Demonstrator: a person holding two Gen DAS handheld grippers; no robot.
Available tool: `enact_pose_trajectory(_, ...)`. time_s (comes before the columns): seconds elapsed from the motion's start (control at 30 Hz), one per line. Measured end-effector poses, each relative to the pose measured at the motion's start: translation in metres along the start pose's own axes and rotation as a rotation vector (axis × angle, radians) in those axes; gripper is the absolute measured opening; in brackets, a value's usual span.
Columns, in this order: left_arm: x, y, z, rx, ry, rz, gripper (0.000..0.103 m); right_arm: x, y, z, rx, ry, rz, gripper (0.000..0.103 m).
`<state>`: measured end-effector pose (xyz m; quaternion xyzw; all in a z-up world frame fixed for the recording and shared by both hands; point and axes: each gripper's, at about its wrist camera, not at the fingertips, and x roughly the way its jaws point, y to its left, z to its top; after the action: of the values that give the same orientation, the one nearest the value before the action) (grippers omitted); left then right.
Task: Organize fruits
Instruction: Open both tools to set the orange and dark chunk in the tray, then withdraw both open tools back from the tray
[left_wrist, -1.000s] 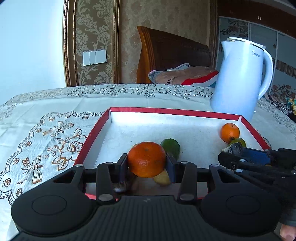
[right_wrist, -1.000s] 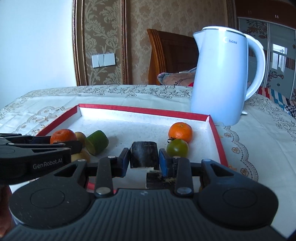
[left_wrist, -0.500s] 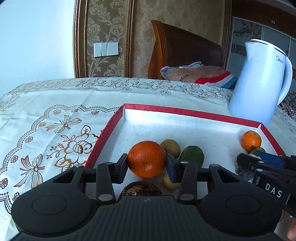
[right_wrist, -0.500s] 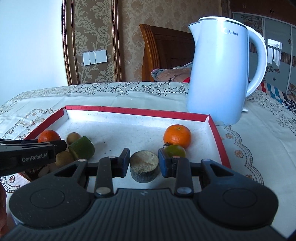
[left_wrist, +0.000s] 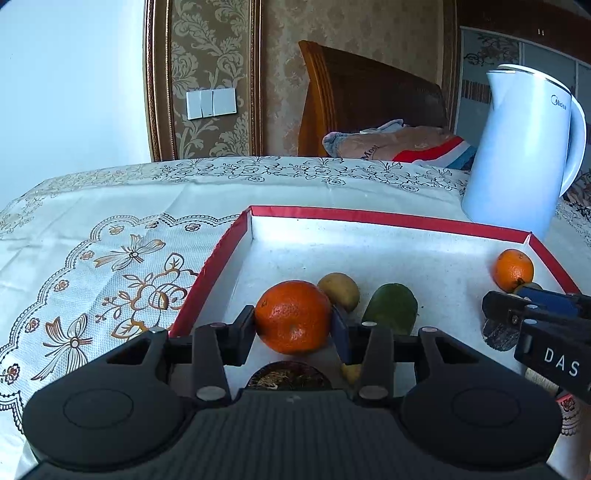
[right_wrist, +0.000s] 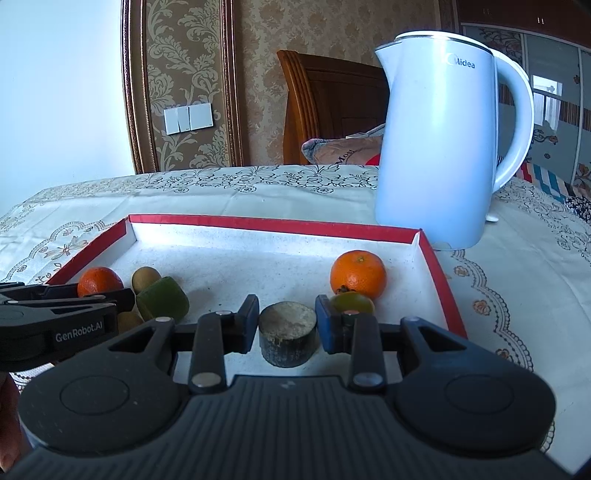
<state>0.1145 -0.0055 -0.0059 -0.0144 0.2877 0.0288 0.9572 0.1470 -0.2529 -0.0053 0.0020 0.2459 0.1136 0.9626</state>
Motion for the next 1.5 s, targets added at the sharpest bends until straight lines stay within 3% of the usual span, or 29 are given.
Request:
enact_pose_trajectory(0.23,0.0,0.001,-0.002,-0.007,0.01,-0.01,0.043,-0.001,0.0,-0.001,-0.001,-0.008,-0.005,0.032)
enact_pose_trajectory(0.4,0.0,0.005,-0.002,-0.032,0.018,-0.02,0.047,-0.007,0.004,-0.003,-0.02,-0.037,-0.014,0.063)
enact_pose_trajectory(0.53,-0.001,0.005,-0.003,-0.021,0.015,-0.016,0.047,-0.008,0.003,-0.003,-0.012,-0.041,-0.017,0.065)
enact_pose_trajectory(0.63,-0.001,0.006,-0.003,-0.024,0.014,-0.019,0.047,-0.01,0.001,-0.004,-0.006,-0.05,-0.026,0.074)
enact_pose_trajectory(1.5,-0.011,0.009,-0.009,-0.029,0.004,-0.03,0.048,-0.018,-0.006,-0.011,0.02,-0.057,-0.041,0.095)
